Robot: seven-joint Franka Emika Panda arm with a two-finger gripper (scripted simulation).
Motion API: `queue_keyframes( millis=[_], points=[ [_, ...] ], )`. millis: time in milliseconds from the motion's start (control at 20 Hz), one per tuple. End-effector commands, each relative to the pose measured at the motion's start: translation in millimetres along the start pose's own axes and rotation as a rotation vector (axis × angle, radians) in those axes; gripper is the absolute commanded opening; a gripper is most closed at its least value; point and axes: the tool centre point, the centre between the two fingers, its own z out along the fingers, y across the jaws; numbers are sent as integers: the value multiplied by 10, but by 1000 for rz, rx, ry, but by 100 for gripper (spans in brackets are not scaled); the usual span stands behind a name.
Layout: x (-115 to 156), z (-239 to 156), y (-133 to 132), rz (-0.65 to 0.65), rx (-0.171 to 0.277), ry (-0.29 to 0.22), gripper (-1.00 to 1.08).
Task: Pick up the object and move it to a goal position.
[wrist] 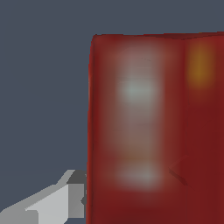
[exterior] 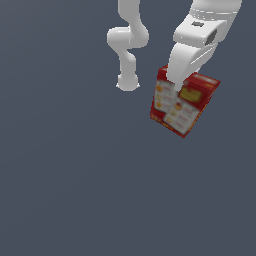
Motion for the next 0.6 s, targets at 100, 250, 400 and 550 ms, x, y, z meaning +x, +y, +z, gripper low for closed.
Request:
queue_keyframes(
  millis=[100,250,400,550],
  points=[
    [144,-342,-79,1,1,0,-100],
    [232,-537,-124,1,1,0,-100],
    [307,-699,-160,1,1,0,-100],
    [366,-823,-187,1,1,0,-100]
  ],
)
